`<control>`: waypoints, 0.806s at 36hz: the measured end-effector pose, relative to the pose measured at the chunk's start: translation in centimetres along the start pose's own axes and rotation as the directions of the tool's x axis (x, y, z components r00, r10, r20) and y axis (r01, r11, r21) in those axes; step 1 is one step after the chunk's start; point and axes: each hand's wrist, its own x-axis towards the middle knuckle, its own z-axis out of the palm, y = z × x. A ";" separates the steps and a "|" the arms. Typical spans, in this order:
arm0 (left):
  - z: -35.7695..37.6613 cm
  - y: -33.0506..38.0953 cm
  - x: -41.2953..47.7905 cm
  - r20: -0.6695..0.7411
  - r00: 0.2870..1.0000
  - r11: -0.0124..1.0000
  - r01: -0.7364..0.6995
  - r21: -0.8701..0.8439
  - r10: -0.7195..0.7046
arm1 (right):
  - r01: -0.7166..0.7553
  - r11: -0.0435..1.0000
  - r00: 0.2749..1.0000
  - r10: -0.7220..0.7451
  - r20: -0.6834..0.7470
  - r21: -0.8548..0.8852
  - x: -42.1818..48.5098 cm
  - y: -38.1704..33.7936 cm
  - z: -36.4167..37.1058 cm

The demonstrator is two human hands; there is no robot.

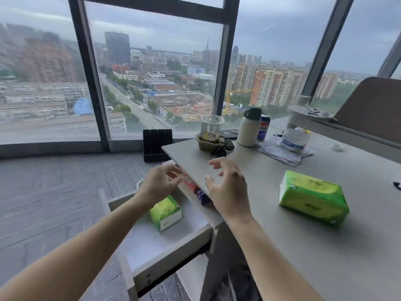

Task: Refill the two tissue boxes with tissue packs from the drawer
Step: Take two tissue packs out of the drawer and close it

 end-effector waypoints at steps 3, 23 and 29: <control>-1.2 -3.1 -0.1 0.009 0.999 0.996 0.040 0.078 -0.040 | -0.012 0.997 0.998 0.008 0.064 0.070 -1.1 -0.7 3.5; 2.6 -16.7 3.7 0.058 0.859 0.839 0.480 0.258 -0.509 | -0.487 0.864 0.652 0.460 0.603 -0.133 -3.1 5.6 19.8; 4.2 -17.0 3.3 0.028 0.862 0.821 0.472 0.321 -0.506 | -0.484 0.857 0.633 0.481 0.606 -0.174 -2.7 6.1 22.3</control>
